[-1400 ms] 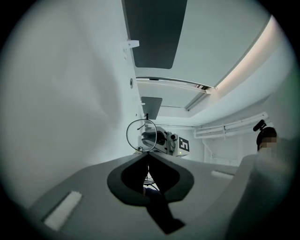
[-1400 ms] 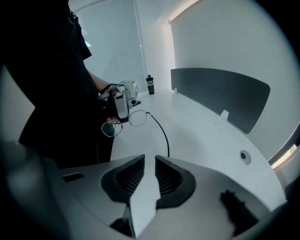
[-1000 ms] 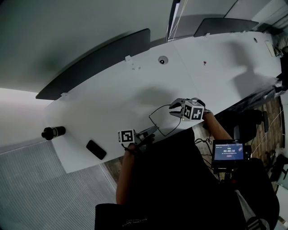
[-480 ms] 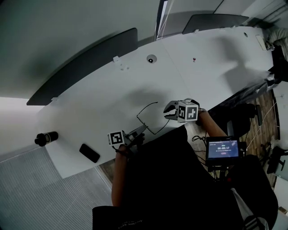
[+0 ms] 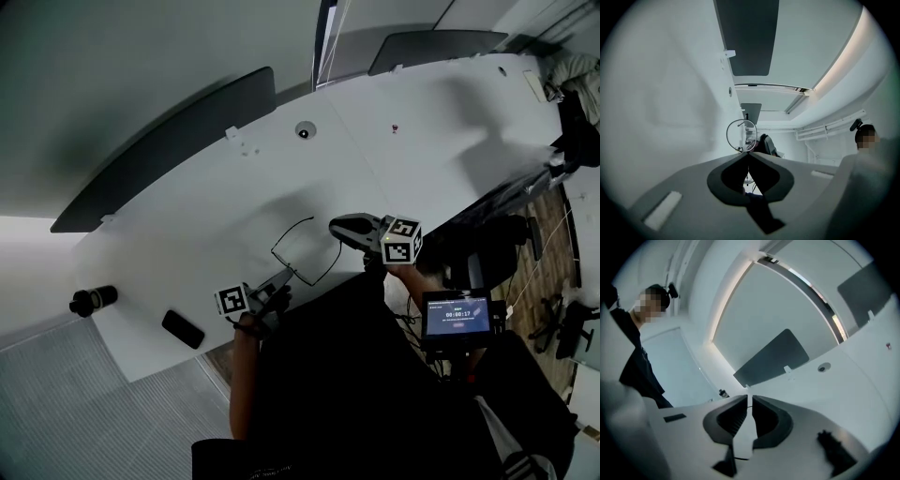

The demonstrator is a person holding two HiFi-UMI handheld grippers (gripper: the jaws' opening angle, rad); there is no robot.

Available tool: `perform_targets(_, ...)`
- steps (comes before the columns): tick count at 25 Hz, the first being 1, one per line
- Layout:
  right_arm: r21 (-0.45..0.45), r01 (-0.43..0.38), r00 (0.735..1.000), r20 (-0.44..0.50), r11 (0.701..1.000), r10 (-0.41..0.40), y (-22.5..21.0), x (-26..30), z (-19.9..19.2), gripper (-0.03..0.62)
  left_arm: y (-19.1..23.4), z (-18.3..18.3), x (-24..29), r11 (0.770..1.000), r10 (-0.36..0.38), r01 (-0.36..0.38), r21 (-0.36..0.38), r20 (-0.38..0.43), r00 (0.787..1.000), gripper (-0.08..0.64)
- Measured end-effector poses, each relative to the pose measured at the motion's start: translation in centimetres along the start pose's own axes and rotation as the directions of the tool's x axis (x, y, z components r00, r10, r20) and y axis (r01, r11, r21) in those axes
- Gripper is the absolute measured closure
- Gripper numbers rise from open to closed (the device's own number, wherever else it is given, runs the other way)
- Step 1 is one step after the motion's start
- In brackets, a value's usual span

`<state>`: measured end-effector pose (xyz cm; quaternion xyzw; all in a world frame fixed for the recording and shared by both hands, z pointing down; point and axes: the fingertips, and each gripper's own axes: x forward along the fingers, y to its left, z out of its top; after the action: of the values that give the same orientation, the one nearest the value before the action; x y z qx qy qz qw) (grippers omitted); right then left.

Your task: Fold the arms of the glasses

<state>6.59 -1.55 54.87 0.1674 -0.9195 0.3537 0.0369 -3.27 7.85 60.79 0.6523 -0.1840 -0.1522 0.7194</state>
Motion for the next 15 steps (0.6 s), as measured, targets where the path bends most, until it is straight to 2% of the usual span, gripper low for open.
perform_targets(3, 0.098, -0.037, 0.995, 0.095, 0.994, 0.027, 2.1, 0.5, -0.5, 0.558, 0.1, 0.7, -0.3, 1.0, 0.003, -0.003, 0.031, 0.012, 1.0, 0.549)
perform_targets(5, 0.133, -0.072, 0.99, 0.129, 0.988, 0.054, 3.5, 1.3, -1.2, 0.571, 0.0, 1.2, -0.5, 0.999, -0.011, 0.009, 0.031, 0.04, 0.999, 0.549)
perform_targets(10, 0.136, -0.117, 0.99, 0.088, 0.984, 0.106, 4.8, 3.3, -3.4, 0.581, 0.3, 1.3, -1.0, 0.999, -0.015, 0.013, 0.038, 0.067, 0.998, 0.549)
perform_targets(15, 0.106, -0.114, 0.992, 0.063, 0.988, 0.108, 4.6, 3.8, -3.5, 0.583, 0.4, 1.0, -1.5, 0.999, -0.01, 0.007, 0.036, 0.082, 0.997, 0.548)
